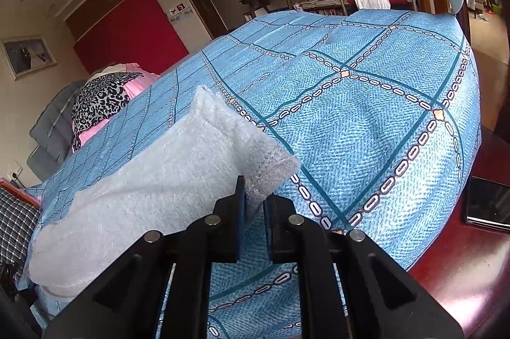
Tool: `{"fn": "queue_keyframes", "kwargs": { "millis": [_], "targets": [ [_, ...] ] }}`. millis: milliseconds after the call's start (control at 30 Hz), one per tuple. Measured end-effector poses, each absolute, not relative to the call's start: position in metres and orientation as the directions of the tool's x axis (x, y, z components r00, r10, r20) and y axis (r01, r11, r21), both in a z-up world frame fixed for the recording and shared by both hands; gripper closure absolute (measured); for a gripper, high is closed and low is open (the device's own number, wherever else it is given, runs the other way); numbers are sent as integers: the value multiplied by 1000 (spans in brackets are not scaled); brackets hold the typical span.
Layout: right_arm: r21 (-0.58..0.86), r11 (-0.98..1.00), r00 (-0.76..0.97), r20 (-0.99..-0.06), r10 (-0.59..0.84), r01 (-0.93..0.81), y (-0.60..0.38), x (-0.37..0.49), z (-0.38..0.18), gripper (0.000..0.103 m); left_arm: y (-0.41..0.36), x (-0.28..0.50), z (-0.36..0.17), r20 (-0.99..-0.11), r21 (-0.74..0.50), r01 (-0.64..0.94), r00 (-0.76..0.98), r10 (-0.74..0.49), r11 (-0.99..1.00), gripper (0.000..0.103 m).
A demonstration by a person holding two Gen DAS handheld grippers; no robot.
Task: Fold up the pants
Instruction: 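Lift the held leg with both grippers and fold it over the other leg, then lay the folded leg flat and open both grippers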
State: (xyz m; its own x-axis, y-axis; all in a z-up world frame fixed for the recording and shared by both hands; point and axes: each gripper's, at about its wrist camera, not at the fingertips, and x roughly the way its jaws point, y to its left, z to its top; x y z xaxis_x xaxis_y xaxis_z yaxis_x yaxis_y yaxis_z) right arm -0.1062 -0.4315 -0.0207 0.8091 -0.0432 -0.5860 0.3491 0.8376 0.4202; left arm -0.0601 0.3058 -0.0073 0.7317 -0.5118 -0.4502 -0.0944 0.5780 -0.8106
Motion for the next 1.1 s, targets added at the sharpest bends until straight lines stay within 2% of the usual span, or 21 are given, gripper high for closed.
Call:
{"fn": "queue_keyframes", "kwargs": {
  "millis": [67, 133, 200, 300, 467, 533, 633, 700, 733, 767, 800, 833, 900, 1000, 1100],
  "targets": [
    [415, 841, 810, -585, -45, 347, -430, -107, -21, 93, 298, -55, -6, -472, -790, -104, 732, -492, 604, 42],
    [410, 844, 811, -583, -48, 345, -430, -107, -20, 93, 290, -51, -2, -507, -750, -114, 732, -456, 651, 77],
    [411, 844, 818, -573, -55, 345, -430, -109, -18, 93, 287, -51, 1, -508, -745, -112, 735, -450, 658, 89],
    [433, 840, 848, -527, -60, 328, -434, -115, -4, 93, 288, -56, 16, -493, -727, -90, 758, -427, 681, 94],
    [387, 865, 867, -488, -102, 319, -427, -122, 13, 93, 297, -71, 27, -491, -709, -80, 769, -409, 701, 94],
    [368, 869, 849, -519, -103, 330, -427, -120, 6, 93, 297, -73, 19, -519, -694, -99, 756, -400, 714, 93],
    [344, 870, 802, -591, -92, 353, -428, -113, -16, 93, 293, -67, 0, -607, -639, -167, 709, -359, 751, 90],
    [355, 857, 786, -612, -90, 374, -433, -111, -26, 80, 294, -68, -7, -616, -638, -179, 703, -357, 749, 90],
    [358, 846, 783, -613, -107, 396, -437, -112, -27, 67, 295, -70, -6, -610, -641, -174, 707, -359, 747, 89],
    [359, 837, 782, -611, -124, 413, -441, -114, -27, 64, 295, -70, -5, -607, -642, -170, 709, -359, 748, 87],
    [359, 830, 780, -610, -137, 426, -444, -116, -26, 64, 296, -73, 0, -601, -638, -164, 717, -353, 752, 81],
    [355, 825, 779, -608, -153, 440, -447, -118, -25, 64, 297, -76, 4, -597, -624, -165, 731, -331, 764, 68],
    [350, 819, 784, -594, -181, 454, -451, -122, -21, 64, 299, -88, 19, -590, -557, -186, 774, -228, 810, 51],
    [333, 829, 795, -571, -202, 449, -446, -126, -16, 64, 293, -104, 39, -578, -423, -233, 813, -63, 876, 50],
    [309, 849, 809, -549, -209, 429, -435, -123, -11, 63, 271, -107, 53, -551, -335, -200, 834, -19, 921, 49]
  ]
}}
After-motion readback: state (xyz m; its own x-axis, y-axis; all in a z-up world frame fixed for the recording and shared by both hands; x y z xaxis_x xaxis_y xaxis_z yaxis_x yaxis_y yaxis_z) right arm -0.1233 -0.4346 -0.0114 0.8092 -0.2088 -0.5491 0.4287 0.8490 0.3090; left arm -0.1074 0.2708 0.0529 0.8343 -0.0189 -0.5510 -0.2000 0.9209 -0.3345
